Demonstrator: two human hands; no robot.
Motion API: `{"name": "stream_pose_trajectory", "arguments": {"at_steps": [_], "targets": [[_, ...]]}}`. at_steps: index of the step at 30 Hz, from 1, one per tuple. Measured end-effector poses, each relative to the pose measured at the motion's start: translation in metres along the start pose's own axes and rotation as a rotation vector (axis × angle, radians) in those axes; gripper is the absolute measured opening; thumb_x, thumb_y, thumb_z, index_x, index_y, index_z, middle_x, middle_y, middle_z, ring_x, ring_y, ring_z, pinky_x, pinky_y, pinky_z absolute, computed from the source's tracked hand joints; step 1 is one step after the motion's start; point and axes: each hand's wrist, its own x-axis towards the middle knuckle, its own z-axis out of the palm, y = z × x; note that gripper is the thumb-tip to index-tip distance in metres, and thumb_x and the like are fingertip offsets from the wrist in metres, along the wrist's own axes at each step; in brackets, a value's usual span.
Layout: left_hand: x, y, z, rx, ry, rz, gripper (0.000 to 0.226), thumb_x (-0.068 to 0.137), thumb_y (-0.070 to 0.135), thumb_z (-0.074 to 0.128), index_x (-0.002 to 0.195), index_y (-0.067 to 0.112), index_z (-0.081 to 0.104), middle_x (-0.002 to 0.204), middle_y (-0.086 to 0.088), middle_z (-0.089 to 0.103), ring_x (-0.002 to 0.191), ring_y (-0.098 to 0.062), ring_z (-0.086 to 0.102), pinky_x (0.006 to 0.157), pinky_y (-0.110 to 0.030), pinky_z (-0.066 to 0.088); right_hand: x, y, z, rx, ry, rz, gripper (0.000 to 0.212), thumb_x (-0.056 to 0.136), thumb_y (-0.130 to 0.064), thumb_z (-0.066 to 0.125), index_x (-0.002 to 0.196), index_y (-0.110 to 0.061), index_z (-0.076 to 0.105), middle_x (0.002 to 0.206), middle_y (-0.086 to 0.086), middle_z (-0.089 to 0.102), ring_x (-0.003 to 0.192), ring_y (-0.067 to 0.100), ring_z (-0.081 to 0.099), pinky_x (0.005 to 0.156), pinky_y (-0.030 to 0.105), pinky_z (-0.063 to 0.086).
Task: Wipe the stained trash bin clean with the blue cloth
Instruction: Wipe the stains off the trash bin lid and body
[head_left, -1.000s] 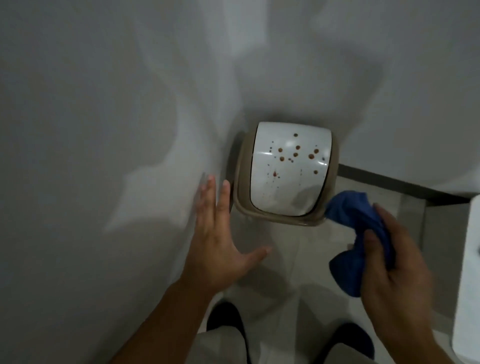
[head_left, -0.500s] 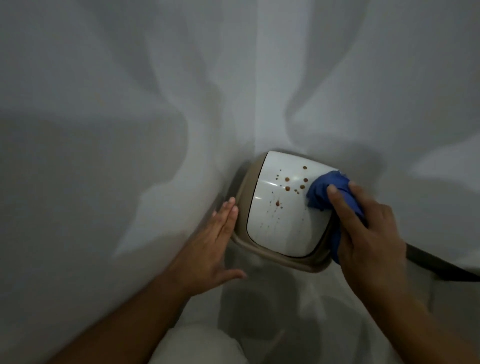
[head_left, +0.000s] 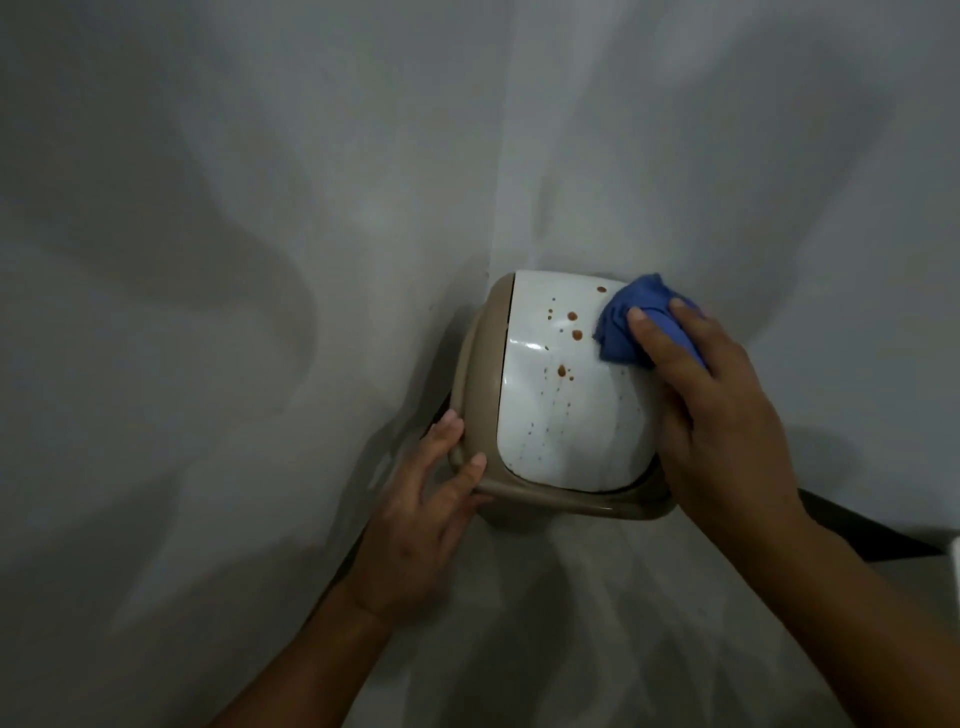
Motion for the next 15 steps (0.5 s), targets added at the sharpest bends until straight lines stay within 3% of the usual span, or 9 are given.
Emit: {"name": "stream_pose_trajectory", "arguments": {"at_steps": [6, 10, 13, 15], "targets": [[-0.010, -0.022, 0.001, 0.044, 0.002, 0.062, 0.053, 0.095, 0.011, 0.063, 0.142, 0.029, 0.047, 0.154, -0.004, 0.038, 0.139, -0.023, 0.043, 0.114, -0.034, 0.035, -0.013, -0.015, 0.011, -0.115, -0.132, -0.171, 0.076, 0.077, -0.002, 0.068, 0.141, -0.028, 0.037, 0.153, 0.010, 0.030, 0.141, 0.036, 0.017, 0.106, 0.064, 0.023], [-0.013, -0.031, 0.000, 0.071, -0.039, 0.086, 0.058, 0.090, 0.001, 0.063, 0.141, 0.026, 0.049, 0.156, -0.002, 0.037, 0.139, -0.024, 0.043, 0.115, -0.033, 0.033, -0.034, 0.004, 0.006, -0.244, -0.172, -0.232, 0.084, 0.065, 0.002, 0.075, 0.138, -0.022, 0.043, 0.149, 0.013, 0.037, 0.140, 0.037, 0.021, 0.105, 0.061, 0.027], [-0.008, -0.025, -0.006, 0.041, -0.046, 0.101, 0.054, 0.091, 0.002, 0.064, 0.139, 0.023, 0.052, 0.153, -0.004, 0.041, 0.138, -0.025, 0.045, 0.114, -0.034, 0.035, -0.030, 0.008, 0.004, -0.235, -0.111, -0.190, 0.077, 0.068, 0.002, 0.074, 0.137, -0.017, 0.045, 0.145, 0.018, 0.041, 0.138, 0.039, 0.025, 0.098, 0.065, 0.038], [-0.002, -0.015, -0.014, 0.001, -0.026, 0.102, 0.042, 0.092, 0.013, 0.067, 0.133, 0.019, 0.059, 0.147, -0.007, 0.049, 0.135, -0.025, 0.048, 0.111, -0.036, 0.040, -0.020, 0.003, 0.005, -0.166, -0.013, -0.170, 0.058, 0.082, -0.010, 0.064, 0.137, -0.013, 0.046, 0.145, 0.020, 0.040, 0.137, 0.038, 0.027, 0.097, 0.064, 0.040]]}}
